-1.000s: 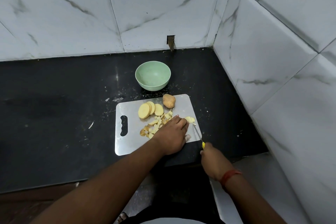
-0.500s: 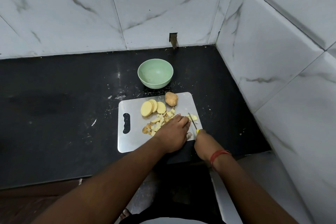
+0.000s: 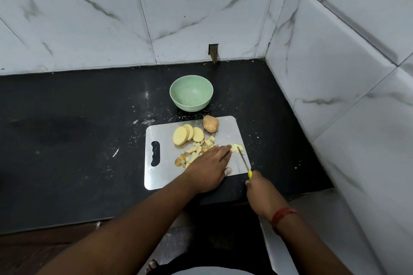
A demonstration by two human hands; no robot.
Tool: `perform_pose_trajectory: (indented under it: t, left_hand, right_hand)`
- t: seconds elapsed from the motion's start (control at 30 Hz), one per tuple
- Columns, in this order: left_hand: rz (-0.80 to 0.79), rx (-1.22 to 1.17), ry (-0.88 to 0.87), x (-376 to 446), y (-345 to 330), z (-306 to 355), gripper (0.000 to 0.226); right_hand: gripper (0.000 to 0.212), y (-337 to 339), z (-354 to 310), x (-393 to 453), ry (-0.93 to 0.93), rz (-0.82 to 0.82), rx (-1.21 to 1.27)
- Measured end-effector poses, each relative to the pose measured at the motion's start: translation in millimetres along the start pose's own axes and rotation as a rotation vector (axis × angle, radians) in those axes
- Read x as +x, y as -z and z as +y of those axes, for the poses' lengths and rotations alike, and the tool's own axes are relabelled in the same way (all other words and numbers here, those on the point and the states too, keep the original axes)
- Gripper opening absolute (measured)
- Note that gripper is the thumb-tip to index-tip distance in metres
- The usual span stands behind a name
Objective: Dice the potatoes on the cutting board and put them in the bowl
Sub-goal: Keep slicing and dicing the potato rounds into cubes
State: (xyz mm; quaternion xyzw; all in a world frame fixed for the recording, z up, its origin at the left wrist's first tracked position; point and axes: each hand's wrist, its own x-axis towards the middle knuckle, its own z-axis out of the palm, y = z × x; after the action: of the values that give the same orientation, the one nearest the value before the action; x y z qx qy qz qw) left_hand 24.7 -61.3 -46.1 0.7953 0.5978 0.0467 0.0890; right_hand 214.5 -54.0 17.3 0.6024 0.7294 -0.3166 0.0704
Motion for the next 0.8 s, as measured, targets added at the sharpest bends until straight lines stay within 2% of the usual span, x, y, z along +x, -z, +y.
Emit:
perform_pose_trajectory:
  t: [0.17,0.5,0.7,0.8]
  left_hand:
    - [0.032,0.055,-0.053,-2.7,-2.4,-4.1,0.064]
    - [0.097,0.009,-0.067,-3.9,-8.1,-6.2,0.059]
    - [0.101,0.015,-0.059,-3.1,-9.5,-6.8,0.058]
    - [0.096,0.023,-0.037,-2.8,-10.5,-4.0,0.062]
  right_hand:
    - [0.031,1.5,-10.5,17.4,-0.012,-0.015,-0.021]
    - [0.028,-0.1,-17.6,29.4,0.016,-0.062,-0.097]
    - [0.029,-7.0,-24.0,32.0,-0.064,-0.064,-0.125]
    - [0.029,-9.4,-24.0,32.4,-0.041,-0.063,-0.135]
